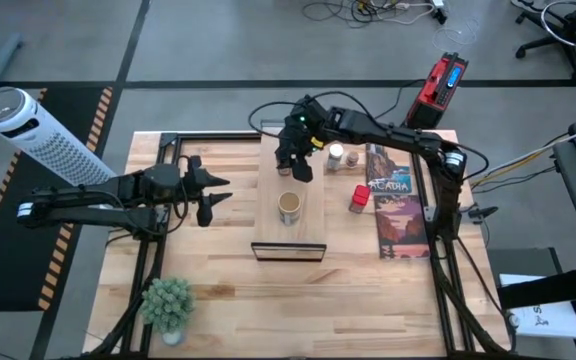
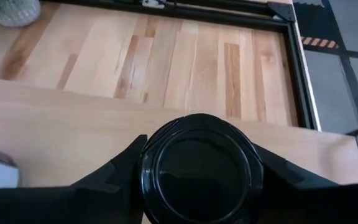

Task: Shelf spices
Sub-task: Remove the black seasoning bottle from the shelf

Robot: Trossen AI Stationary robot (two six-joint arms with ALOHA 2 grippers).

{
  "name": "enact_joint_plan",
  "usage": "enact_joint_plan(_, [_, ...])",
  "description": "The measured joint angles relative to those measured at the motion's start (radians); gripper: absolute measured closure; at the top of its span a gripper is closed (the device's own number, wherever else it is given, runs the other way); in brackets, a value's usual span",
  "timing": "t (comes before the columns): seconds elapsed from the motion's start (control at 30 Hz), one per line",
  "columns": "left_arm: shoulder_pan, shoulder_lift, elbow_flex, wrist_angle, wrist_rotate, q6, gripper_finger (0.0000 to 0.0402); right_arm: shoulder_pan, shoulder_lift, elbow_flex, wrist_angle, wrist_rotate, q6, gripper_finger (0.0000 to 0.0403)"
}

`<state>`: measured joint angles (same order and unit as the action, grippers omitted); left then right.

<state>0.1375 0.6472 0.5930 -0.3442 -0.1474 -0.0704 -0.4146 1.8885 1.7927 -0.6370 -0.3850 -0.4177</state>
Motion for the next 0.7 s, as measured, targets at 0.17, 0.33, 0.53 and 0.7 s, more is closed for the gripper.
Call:
enact_joint_plan(0.17, [0.0, 0.0, 0.0, 0.001, 0.0, 0.0, 0.0241, -0.012, -0.056, 0.0, -0.03, 0.023, -0.003, 0.0215])
enact_joint_plan(0.33, [0.0, 0.0, 0.0, -0.002, 0.0, -0.011, 0.0245, -0.021, -0.098, 0.0, -0.103, 0.053, -0.003, 0.0218])
enact_joint_plan(0.53, [0.0, -0.001, 0.0, 0.0, 0.001, -0.016, 0.0243, -0.029, -0.148, -0.001, -0.189, 0.074, 0.004, 0.0218])
enact_joint_plan(0.7, [0.0, 0.0, 0.0, 0.001, 0.001, -0.017, 0.024, -0.03, -0.164, -0.002, -0.241, 0.069, 0.01, 0.0219])
